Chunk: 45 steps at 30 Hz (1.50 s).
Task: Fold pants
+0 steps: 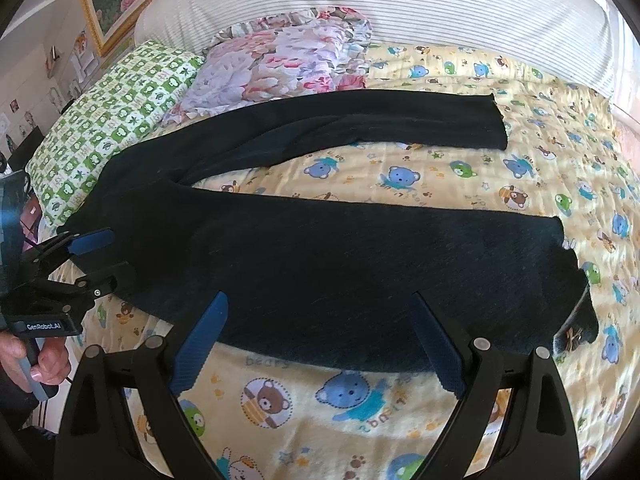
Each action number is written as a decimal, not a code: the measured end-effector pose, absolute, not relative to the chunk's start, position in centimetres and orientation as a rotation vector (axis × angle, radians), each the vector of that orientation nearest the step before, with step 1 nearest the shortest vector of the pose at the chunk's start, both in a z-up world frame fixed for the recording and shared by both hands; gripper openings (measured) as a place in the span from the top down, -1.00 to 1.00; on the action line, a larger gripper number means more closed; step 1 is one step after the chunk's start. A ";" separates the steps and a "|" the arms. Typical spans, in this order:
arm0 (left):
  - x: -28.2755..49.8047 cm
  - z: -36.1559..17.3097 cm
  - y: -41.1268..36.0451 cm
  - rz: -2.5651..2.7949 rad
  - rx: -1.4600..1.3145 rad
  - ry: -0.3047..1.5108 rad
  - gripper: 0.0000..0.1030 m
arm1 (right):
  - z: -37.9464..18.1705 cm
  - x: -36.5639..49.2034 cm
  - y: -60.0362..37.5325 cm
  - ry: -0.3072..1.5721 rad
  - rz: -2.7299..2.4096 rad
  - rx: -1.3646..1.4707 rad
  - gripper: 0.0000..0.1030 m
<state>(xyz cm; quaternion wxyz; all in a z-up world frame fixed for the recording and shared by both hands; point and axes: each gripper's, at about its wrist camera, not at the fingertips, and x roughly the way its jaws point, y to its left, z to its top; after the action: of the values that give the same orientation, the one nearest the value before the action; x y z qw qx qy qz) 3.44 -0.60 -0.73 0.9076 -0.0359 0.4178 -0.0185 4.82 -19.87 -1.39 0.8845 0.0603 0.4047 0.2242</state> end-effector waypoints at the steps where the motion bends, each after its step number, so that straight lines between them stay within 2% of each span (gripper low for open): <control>1: 3.7 -0.7 -0.6 -0.043 -0.071 0.862 -0.68 | -1.4 5.0 -19.9 0.848 0.464 0.121 -0.79; 17: 9.3 0.5 1.6 -0.097 -0.055 0.865 -0.68 | -0.4 10.8 -22.2 0.871 0.451 0.136 -0.79; 31: 20.3 3.2 3.9 -0.162 0.071 0.882 -0.68 | 2.3 21.2 -27.0 0.848 0.389 0.104 -0.78; 37: 25.7 2.6 3.9 -0.196 0.138 0.934 -0.68 | 1.8 26.9 -30.2 0.899 0.356 0.212 -0.54; 45: 30.9 0.1 3.7 -0.220 0.219 0.994 -0.68 | -0.3 31.5 -32.2 0.961 0.402 0.332 -0.50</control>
<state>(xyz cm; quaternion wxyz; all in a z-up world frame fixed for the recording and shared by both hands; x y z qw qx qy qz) 30.91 3.68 0.09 0.8676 0.1046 0.4747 -0.1051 31.46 -32.23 -0.28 0.8541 0.1579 0.4570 0.1914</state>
